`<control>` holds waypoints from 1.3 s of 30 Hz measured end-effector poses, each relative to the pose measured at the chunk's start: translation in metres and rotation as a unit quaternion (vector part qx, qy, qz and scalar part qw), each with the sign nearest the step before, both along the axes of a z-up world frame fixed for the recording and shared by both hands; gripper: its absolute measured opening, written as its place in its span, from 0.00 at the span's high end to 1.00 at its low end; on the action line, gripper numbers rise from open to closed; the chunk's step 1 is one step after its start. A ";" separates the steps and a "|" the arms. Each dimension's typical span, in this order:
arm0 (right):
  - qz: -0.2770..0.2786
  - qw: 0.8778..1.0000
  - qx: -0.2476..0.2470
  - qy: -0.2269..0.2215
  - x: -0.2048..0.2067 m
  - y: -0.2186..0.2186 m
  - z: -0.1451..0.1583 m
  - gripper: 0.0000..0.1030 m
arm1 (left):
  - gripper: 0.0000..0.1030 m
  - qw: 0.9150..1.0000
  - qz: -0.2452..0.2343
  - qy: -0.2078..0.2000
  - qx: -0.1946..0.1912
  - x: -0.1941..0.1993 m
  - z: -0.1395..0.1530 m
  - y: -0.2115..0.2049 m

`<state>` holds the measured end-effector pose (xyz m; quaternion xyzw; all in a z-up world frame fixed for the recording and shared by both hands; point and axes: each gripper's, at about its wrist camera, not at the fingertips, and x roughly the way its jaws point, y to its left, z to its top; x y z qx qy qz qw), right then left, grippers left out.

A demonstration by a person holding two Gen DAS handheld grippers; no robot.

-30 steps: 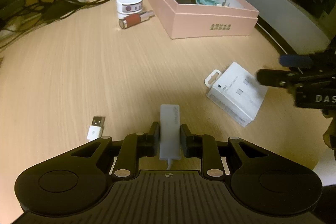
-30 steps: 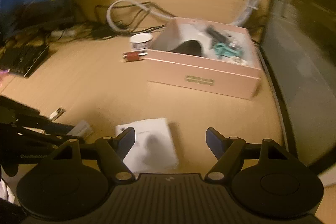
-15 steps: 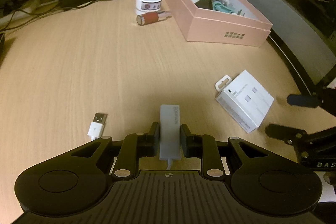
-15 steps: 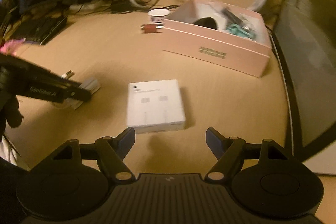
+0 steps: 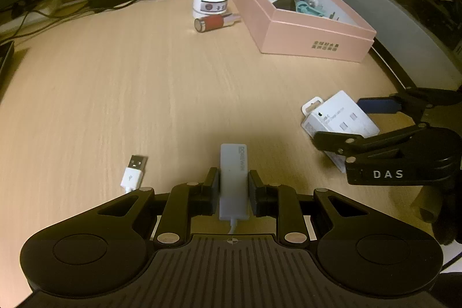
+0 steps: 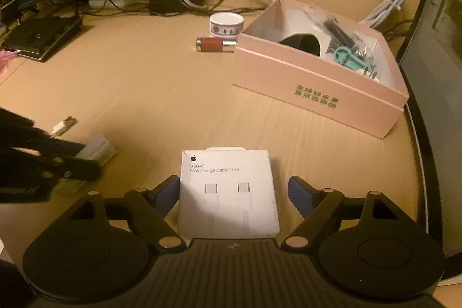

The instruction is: Organize rigid objects

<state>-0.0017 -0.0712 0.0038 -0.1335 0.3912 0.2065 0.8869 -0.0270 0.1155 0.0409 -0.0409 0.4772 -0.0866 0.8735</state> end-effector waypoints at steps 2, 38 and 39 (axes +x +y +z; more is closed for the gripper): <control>0.008 1.000 -0.002 -0.001 0.001 0.002 -0.001 0.29 | 0.76 1.000 0.000 -0.001 -0.001 -0.001 0.000 0.001; -0.124 0.988 0.055 -0.075 -0.069 -0.092 0.069 0.33 | 0.76 0.975 -0.127 -0.138 -0.119 0.195 0.145 -0.109; -0.127 0.987 0.054 -0.076 -0.070 -0.093 0.070 0.33 | 0.76 0.976 -0.113 -0.136 -0.128 0.201 0.138 -0.107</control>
